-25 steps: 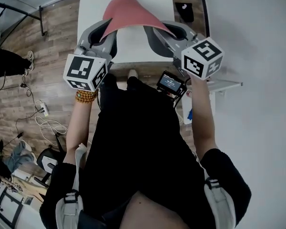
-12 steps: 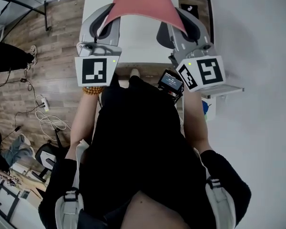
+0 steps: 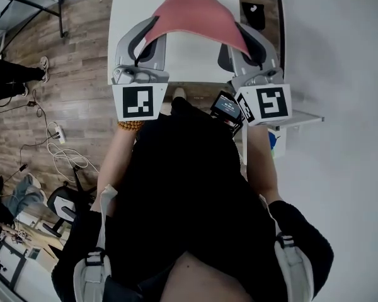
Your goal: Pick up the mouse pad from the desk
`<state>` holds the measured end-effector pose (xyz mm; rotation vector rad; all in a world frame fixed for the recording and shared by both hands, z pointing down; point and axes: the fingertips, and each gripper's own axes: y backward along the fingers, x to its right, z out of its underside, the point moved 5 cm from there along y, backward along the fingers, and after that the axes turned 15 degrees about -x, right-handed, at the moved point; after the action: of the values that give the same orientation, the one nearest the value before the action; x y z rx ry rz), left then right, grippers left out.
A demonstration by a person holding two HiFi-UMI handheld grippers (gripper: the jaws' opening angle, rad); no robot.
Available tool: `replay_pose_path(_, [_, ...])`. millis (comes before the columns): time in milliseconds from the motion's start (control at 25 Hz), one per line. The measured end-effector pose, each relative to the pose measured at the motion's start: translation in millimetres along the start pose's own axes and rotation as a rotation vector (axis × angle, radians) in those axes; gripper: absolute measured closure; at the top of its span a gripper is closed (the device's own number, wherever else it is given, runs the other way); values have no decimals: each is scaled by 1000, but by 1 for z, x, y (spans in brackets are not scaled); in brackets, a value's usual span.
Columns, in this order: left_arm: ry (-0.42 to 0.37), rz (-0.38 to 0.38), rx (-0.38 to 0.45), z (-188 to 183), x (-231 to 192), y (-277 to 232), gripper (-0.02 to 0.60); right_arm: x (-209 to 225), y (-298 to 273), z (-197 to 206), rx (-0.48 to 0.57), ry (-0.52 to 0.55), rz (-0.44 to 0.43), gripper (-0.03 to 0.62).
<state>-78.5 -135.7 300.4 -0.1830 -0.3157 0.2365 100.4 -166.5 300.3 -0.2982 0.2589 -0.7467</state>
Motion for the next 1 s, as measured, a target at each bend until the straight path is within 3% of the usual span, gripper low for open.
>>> replay_pose_path(480, [-75, -58, -40, 10, -4, 2, 557, -5, -11, 4, -21, 18, -22, 548])
replay_pose_path(1000, [-59, -65, -46, 13, -4, 0, 557, -5, -14, 6, -38, 43, -20, 549])
